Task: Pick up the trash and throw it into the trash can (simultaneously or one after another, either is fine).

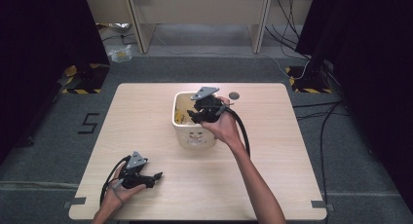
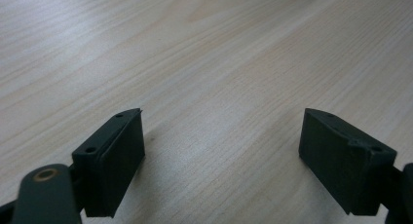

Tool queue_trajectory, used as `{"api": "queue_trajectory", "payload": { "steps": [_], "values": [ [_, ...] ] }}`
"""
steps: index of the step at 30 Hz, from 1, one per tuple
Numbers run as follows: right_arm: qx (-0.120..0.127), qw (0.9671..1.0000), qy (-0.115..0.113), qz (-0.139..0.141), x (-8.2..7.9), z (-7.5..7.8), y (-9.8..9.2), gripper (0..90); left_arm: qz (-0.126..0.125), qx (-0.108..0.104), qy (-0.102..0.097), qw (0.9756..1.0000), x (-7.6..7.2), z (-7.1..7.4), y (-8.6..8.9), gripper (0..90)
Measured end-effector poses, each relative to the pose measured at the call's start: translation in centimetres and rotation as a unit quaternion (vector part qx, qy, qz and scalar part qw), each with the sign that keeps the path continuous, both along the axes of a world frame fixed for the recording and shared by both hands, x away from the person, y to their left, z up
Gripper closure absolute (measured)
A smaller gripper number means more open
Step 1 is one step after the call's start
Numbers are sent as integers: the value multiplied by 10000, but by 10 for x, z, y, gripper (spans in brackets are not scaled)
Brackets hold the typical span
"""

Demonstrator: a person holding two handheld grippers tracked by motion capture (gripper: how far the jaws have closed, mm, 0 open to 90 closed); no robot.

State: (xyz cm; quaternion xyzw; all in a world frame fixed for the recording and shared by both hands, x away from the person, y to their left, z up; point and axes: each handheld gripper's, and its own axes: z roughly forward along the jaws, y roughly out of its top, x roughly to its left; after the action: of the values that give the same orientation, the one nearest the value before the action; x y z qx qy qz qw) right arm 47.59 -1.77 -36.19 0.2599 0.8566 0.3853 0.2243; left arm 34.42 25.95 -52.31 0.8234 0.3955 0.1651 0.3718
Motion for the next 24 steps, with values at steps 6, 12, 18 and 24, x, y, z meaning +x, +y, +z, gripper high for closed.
{"api": "queue_trajectory", "payload": {
  "steps": [6, 12, 18, 24],
  "values": [
    [139, 9997, -55, -171, -1, 5, -9, 398, 1, -1, 1, 10000, 0, 0, 0, 159],
    [296, 9989, -90, -355, -2, 11, -17, 338, 1, -2, -1, 10000, 0, 0, 0, 159],
    [424, 9978, -96, -499, -4, 14, -26, 296, 1, 0, -1, 10000, 0, 0, 0, 159],
    [537, 9965, -158, -618, -7, 18, -36, 285, 9, -8, -3, 10000, 0, 0, 0, 159]
  ]
}}
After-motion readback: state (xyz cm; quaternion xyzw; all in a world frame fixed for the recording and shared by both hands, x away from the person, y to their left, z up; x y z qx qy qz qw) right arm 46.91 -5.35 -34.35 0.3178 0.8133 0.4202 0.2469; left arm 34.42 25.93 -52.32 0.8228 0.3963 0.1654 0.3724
